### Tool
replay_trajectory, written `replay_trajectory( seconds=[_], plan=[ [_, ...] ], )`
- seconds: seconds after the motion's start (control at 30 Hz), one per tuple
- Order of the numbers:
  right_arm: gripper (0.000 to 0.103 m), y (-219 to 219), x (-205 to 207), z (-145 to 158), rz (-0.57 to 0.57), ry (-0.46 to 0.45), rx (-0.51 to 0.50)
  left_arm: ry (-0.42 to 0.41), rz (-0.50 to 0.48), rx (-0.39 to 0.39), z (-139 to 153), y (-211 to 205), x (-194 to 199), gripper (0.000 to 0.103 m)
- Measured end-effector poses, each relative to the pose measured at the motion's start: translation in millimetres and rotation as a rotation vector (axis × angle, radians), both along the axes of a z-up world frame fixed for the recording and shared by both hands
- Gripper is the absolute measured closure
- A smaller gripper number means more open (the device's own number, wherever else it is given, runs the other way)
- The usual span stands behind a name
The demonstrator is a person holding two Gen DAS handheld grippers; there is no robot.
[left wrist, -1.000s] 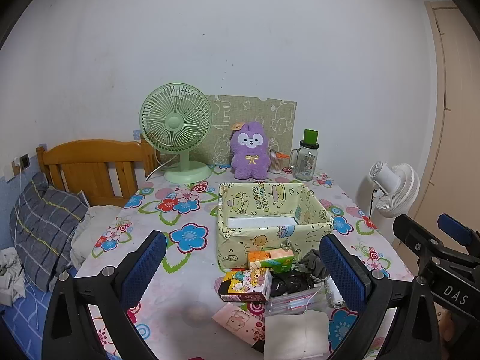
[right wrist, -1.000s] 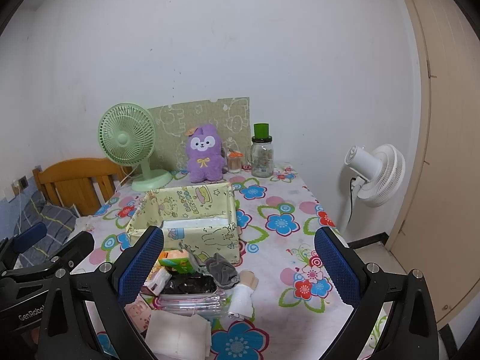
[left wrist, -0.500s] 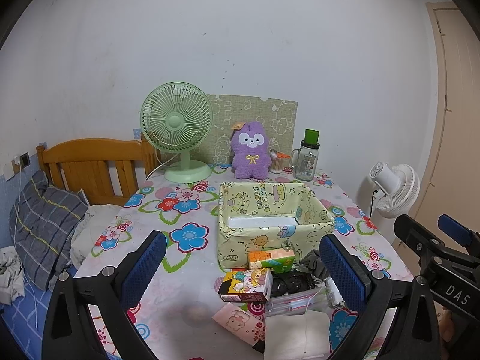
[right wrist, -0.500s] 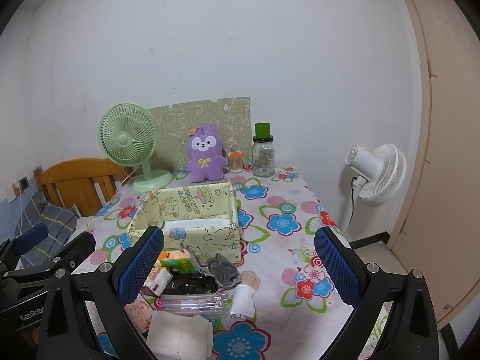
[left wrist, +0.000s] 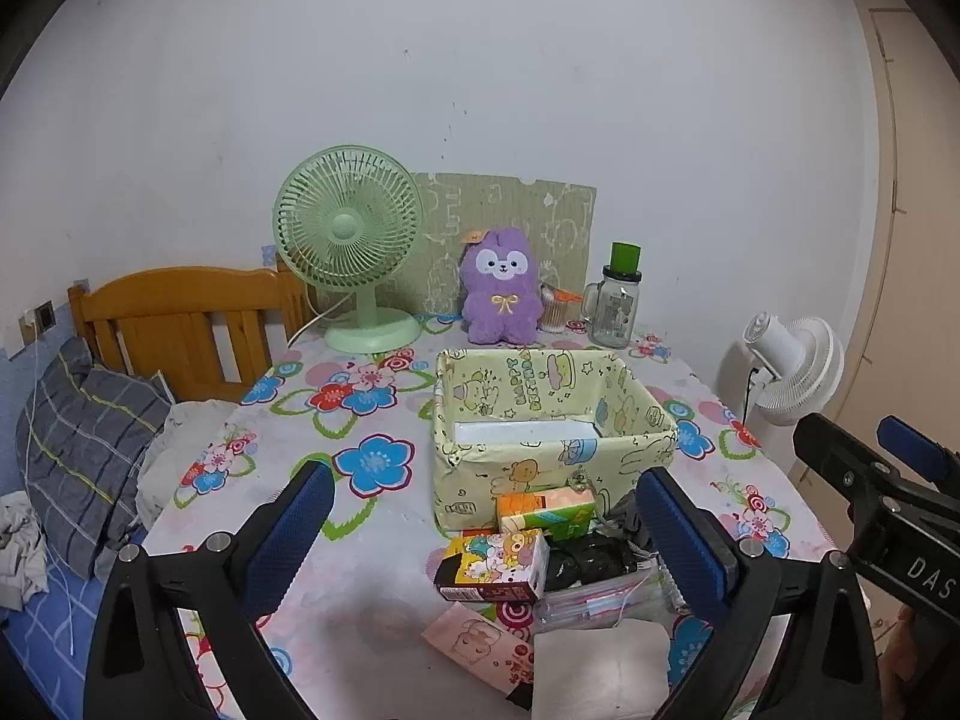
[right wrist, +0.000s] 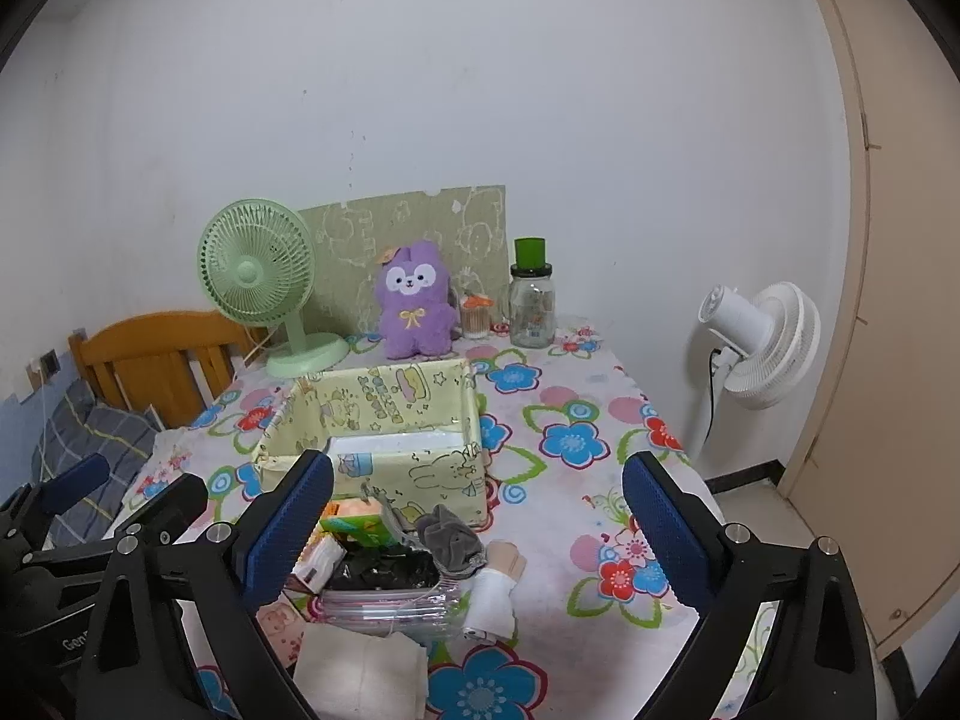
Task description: Organize soft objects
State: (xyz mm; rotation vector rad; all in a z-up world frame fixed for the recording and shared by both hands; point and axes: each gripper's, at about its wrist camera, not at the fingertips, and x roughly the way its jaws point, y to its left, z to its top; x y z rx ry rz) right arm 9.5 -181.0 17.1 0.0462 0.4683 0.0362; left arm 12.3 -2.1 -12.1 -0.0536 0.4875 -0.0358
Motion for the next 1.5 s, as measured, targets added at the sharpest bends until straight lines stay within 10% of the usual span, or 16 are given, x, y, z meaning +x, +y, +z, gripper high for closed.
replay_trajectory(
  seconds=[1.5],
  plan=[
    [0.015,14.5,96.2,-101.4,0.050,0.299,0.017,0.331,-0.042,-0.016,-95.5,-10.5,83.1,0.021]
  ],
)
